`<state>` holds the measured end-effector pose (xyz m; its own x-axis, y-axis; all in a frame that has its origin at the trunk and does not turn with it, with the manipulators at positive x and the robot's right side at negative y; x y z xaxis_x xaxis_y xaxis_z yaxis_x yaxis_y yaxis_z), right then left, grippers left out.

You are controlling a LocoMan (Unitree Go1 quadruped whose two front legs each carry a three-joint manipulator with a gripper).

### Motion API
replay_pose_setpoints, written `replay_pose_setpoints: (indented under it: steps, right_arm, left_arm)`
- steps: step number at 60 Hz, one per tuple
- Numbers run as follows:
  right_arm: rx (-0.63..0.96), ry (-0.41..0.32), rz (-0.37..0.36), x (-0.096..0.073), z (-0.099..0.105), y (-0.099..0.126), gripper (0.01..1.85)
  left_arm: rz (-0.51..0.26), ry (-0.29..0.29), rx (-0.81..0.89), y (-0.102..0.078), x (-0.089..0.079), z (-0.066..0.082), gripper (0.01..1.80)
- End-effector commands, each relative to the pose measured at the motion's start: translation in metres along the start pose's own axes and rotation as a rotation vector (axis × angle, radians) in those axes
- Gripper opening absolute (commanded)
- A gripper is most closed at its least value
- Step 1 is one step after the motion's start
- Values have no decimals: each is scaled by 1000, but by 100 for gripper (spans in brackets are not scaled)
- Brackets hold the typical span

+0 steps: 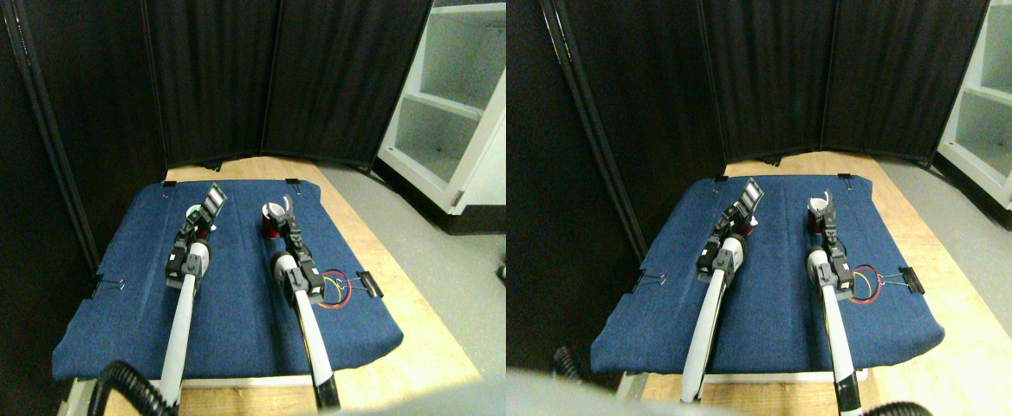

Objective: Pour (bimanual)

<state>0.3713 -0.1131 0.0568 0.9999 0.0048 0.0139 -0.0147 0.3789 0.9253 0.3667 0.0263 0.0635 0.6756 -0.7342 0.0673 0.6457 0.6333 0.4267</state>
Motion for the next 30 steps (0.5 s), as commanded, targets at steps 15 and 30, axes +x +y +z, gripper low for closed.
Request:
replay_pose_setpoints:
  steps: [15, 30]
  right_arm:
    - [-11, -26, 20, 1, -2, 2, 33]
    - [38, -14, 16, 1, -5, 3, 33]
  left_arm:
    - [-164, -233, 23, 6, 1, -1, 78]
    - [14, -1, 41, 7, -4, -9, 169]
